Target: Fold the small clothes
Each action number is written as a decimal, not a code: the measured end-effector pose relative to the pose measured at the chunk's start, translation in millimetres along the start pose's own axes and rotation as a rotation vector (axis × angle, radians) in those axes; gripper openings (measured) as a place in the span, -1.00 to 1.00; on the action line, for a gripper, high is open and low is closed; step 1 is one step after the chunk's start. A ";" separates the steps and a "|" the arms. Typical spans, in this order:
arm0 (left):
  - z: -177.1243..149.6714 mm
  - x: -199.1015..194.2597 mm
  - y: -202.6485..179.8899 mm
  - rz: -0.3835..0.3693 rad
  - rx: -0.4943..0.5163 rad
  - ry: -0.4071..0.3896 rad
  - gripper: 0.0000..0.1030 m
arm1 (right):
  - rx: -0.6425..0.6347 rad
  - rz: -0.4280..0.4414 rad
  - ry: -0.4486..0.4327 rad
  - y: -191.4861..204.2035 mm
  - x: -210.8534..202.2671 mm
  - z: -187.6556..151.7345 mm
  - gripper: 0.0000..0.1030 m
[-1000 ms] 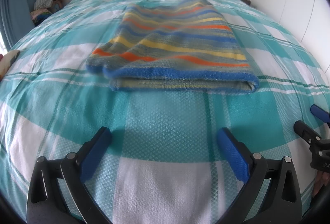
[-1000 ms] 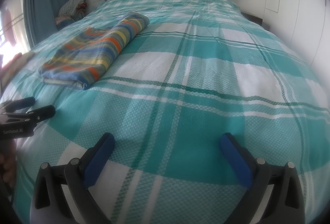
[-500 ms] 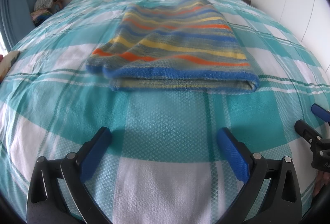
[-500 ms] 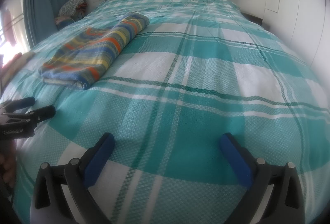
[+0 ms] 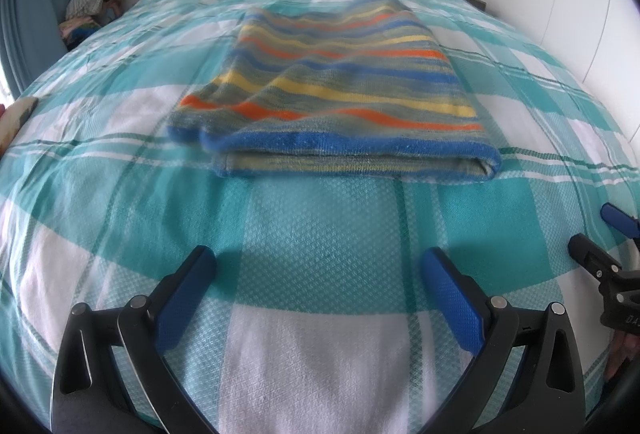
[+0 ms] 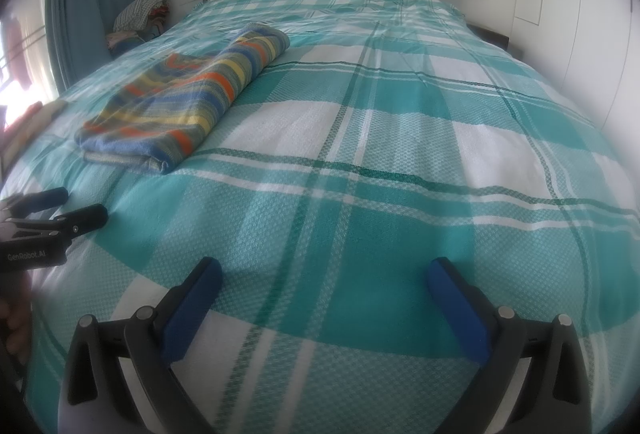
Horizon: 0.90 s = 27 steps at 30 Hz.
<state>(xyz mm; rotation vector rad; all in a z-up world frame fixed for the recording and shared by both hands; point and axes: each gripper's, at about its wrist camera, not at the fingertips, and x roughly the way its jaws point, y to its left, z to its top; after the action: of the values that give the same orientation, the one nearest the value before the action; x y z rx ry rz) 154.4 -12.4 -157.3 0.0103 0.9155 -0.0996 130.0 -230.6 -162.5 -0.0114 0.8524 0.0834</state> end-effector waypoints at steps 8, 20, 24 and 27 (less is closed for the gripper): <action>41.5 -70.8 71.1 -0.099 -0.067 -0.160 0.98 | 0.048 0.092 0.014 -10.5 -8.5 14.8 0.97; 155.1 83.4 112.3 -0.269 -0.115 0.136 0.94 | 0.300 0.543 0.112 7.7 106.5 167.9 0.73; 153.8 110.0 101.7 -0.363 -0.133 0.216 0.12 | 0.344 0.578 0.238 36.3 173.6 172.8 0.00; 150.7 113.4 88.8 -0.367 -0.107 0.228 -0.68 | 0.098 0.375 0.193 76.5 168.4 175.7 -0.40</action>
<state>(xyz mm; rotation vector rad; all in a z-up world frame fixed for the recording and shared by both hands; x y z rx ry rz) 350.3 59.0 -158.1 -0.2508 1.1428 -0.3966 366.3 -135.1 -171.7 0.2365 1.0428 0.3972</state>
